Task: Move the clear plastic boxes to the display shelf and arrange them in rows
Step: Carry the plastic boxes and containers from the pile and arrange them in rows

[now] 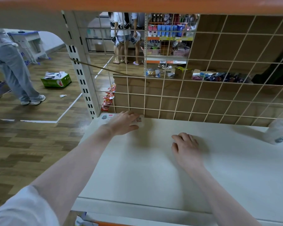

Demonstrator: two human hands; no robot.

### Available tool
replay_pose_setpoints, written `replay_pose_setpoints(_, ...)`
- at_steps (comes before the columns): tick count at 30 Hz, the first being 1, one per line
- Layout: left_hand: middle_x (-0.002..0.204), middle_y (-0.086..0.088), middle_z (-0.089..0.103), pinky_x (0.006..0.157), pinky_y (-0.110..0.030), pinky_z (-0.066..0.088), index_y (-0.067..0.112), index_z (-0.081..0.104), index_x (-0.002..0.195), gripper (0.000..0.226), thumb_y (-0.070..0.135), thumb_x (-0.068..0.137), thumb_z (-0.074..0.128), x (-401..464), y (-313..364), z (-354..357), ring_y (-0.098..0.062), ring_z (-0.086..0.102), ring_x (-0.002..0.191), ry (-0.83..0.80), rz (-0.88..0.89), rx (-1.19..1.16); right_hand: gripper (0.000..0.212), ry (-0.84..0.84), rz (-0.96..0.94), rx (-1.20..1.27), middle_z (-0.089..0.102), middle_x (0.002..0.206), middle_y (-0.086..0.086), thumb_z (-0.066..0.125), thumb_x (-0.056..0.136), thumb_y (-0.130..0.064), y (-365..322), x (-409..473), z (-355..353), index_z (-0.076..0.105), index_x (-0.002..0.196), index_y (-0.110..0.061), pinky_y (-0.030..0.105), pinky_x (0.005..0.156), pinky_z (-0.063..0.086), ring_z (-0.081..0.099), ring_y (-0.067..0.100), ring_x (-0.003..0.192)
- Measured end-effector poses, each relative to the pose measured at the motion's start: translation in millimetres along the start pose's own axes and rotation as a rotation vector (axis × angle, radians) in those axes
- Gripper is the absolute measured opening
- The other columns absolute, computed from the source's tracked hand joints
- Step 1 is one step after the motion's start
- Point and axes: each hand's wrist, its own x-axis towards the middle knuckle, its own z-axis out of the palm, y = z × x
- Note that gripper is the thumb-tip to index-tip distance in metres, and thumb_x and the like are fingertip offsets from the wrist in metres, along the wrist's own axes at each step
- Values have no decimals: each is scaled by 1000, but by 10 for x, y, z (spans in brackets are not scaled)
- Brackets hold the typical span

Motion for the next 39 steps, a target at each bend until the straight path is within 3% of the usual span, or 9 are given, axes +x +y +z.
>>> replay_pose_setpoints(5,130,-8,51,94,-37,42,22,43,139,57,46,90,55,-36,-101,48,-29,46,121,76,-60,21,19,-9,8,2,61,75,6,54,69,-14,-2,-8,-15,69,80,-11,36,58,49,60,30,69)
replay_pose_setpoints(9,139,-5,46,101,-33,33,23,38,143,62,51,89,53,-49,-146,64,-26,42,126,90,-103,48,23,-21,25,34,62,81,6,50,73,-16,-10,-12,-13,69,86,-11,38,65,49,59,31,77)
replay_pose_setpoints(14,144,-2,41,105,-34,34,28,32,146,63,49,90,53,-75,-267,35,-24,37,132,40,-77,7,20,-67,59,52,61,99,8,54,86,-11,5,0,-12,66,102,-10,38,81,42,53,31,97)
replay_pose_setpoints(19,141,-1,45,102,-32,36,27,36,144,61,46,90,56,-85,-294,1,-23,41,129,35,-50,-8,21,-69,57,64,60,100,9,52,86,-12,4,-4,-18,66,102,-9,38,82,39,52,32,98)
replay_pose_setpoints(29,137,0,51,94,-31,39,28,41,141,60,47,87,59,-112,-339,-22,-22,44,125,38,-3,-24,30,-124,71,79,55,118,4,45,94,-17,-31,-20,-85,59,121,-14,33,94,34,45,25,113)
replay_pose_setpoints(35,146,-3,38,102,-36,37,24,38,143,64,44,87,60,-155,-268,-30,-25,34,134,27,21,19,34,-136,45,4,51,125,5,46,95,-20,-9,-76,-216,52,128,-13,33,96,32,43,25,118)
replay_pose_setpoints(39,143,-3,42,103,-36,36,19,45,139,57,44,88,58,-268,-74,-23,-25,36,131,80,15,-16,36,-119,127,-20,51,127,6,46,95,-23,146,-191,-353,52,129,-14,32,97,32,44,27,118)
